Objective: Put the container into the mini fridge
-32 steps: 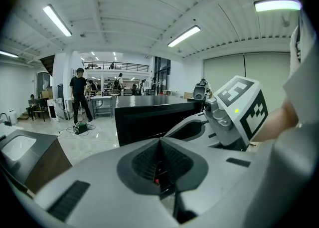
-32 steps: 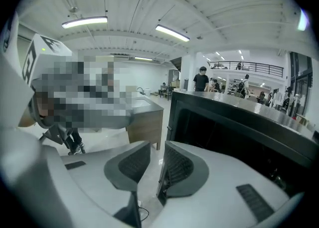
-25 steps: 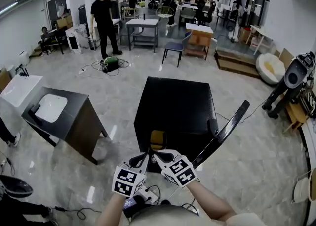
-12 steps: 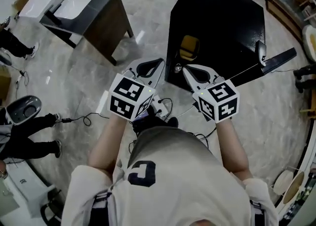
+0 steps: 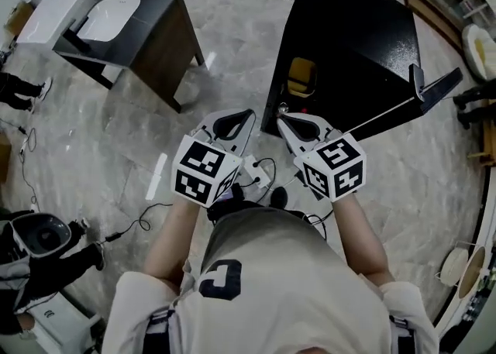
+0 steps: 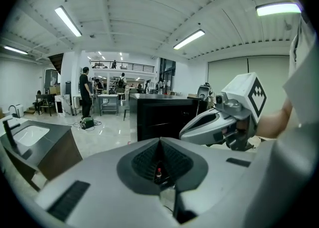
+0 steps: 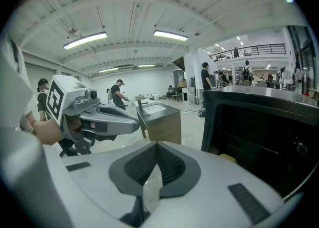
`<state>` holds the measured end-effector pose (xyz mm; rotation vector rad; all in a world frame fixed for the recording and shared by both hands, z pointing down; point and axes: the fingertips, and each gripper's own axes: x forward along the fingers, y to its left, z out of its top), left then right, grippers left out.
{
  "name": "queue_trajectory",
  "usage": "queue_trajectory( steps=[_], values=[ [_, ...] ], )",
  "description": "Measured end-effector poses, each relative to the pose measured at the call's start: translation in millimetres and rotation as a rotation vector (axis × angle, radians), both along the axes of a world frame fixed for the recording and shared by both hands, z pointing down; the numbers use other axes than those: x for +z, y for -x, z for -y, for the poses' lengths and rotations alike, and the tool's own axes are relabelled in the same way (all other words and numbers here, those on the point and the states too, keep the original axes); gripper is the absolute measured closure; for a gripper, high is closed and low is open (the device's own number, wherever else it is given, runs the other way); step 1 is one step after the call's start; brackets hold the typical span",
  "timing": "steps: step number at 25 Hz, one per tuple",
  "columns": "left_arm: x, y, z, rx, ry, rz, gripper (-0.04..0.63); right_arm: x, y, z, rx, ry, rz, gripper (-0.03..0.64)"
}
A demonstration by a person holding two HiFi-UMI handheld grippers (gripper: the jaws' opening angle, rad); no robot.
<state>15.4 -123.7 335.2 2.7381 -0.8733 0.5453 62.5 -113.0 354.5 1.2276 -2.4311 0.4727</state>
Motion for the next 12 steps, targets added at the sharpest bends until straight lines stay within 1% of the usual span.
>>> queue_trajectory(
  steps=[3, 7, 9, 12],
  values=[
    [-3.1, 18.1, 0.3, 0.052, 0.012, -0.016, 0.541, -6.9, 31.4, 3.7, 0.013, -0.013, 0.008, 0.588],
    [-5.8, 42.7, -4.1, 0.111, 0.045, -0.030, 0.541, -16.4, 66.3, 0.9, 0.040, -0.048, -0.024, 0.588],
    [-5.3, 48.0, -6.4, 0.149, 0.053, -0.025, 0.541, -17.3, 73.1, -1.0, 0.077, -0.043, -0.014, 0.588],
    [-8.5, 46.7, -7.0, 0.211, 0.052, -0.029, 0.541, -17.7, 71.5, -0.2, 0.134, -0.037, -0.009, 0.588]
  ],
)
